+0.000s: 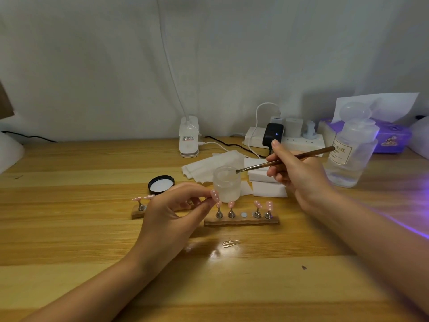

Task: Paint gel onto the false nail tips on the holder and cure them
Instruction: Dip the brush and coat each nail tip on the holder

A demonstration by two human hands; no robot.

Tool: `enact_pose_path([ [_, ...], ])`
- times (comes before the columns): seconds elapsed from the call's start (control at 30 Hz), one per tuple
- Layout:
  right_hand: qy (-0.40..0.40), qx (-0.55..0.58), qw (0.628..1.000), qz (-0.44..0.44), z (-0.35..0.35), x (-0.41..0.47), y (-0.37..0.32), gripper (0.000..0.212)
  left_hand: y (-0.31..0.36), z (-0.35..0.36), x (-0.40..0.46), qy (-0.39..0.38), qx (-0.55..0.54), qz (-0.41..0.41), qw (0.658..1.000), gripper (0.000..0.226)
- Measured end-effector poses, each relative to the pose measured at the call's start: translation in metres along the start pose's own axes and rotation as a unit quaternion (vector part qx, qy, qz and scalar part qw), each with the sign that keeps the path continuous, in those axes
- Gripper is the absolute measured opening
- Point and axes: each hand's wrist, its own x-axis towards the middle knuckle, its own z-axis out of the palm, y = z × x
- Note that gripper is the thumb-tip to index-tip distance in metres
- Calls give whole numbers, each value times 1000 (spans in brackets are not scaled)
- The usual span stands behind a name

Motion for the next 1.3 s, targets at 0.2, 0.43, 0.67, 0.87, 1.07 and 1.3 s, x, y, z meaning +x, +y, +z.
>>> enact_pose_path([
  [0.2,-10,-4,1000,-22,-5,-1,0,32,0,0,0,-3,-2,2,1000,17],
  [0.43,-57,-15,989,-135,-11,-24,-3,33,0,0,-1,-9,-5,-3,1000,20],
  [0.67,-97,-158,872,-454,-18,-56,17,22,0,1,-1,-21,-6,-5,1000,22],
  [0.87,-91,-157,843,-506,-11,-69,22,29,-2,1,-2,-29,25,15,999,15],
  [1.07,-103,-172,838,-507,-9,-72,25,36,-2,1,-3,-33,32,17,999,17],
  [1.3,-102,-171,835,-512,-7,-72,28,41,0,1,-3,-37,30,18,999,18],
])
